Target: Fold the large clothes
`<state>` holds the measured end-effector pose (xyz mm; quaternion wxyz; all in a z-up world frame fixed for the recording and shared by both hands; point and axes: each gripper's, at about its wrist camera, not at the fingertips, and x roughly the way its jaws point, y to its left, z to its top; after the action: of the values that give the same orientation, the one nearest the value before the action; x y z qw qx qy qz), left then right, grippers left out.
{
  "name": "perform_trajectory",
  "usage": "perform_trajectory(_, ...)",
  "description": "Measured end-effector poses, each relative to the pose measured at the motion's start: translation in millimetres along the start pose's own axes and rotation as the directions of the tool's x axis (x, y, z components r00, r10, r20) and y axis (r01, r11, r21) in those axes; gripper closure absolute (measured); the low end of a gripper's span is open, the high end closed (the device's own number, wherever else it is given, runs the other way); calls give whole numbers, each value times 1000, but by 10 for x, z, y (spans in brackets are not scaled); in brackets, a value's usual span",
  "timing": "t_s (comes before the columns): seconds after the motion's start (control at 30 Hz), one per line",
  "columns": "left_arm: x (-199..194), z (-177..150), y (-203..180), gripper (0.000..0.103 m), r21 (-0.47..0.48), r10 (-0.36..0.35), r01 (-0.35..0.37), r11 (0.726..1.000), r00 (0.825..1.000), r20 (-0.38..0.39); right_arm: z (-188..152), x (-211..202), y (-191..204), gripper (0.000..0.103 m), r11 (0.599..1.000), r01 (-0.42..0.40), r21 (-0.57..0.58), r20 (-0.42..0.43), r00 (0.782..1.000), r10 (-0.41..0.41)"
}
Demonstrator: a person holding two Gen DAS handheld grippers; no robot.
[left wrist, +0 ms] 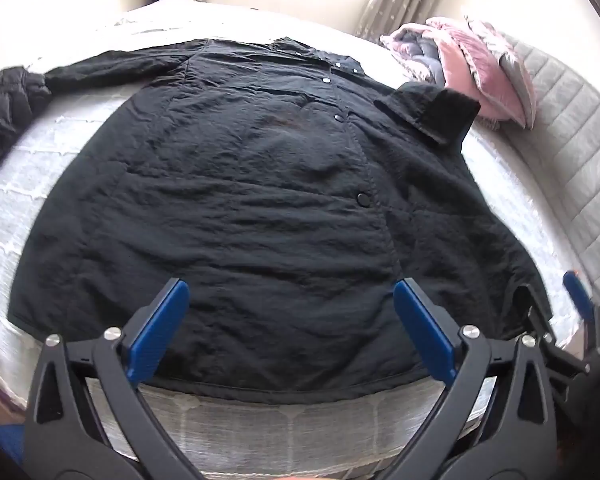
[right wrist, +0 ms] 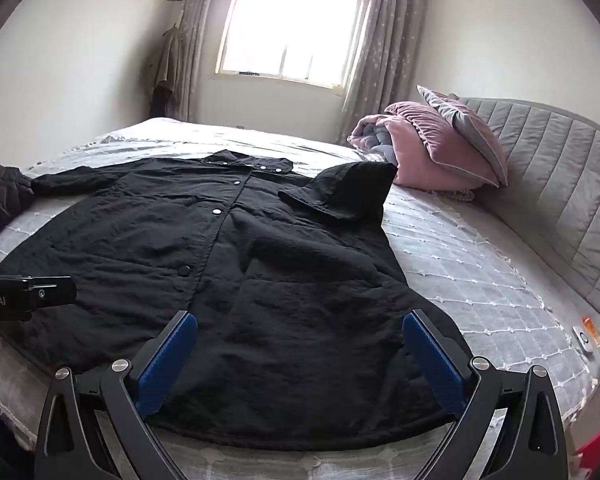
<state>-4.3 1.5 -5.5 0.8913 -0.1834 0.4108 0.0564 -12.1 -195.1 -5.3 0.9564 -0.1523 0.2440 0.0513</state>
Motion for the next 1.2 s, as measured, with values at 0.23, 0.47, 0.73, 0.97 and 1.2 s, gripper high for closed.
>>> perform_trajectory(0.23,3,-29,-96,1,39,21,-23,999,999,37,-3,8,-73,0,1000,-3,11,-3,1000,3)
perform_trajectory(0.47,-29,-23,-105,1,88,68,-70,994,997,22,-8,27,-31,0,1000,3,10,-4,1000,-3)
perform_trajectory(0.73,-90,6,-71,1,122,143,-156,980,984,107,-13,29,-63,0,1000,16,25,14,1000,-16)
perform_trajectory(0.97,-76,58,-58,1,130,203,-208,969,978,52,-17,35,-68,0,999,17,27,5,1000,-17)
perform_trajectory(1.2,-49,50,-60,1,150,195,-194,969,981,10,-15,49,-102,0,998,-1,57,-25,1000,2)
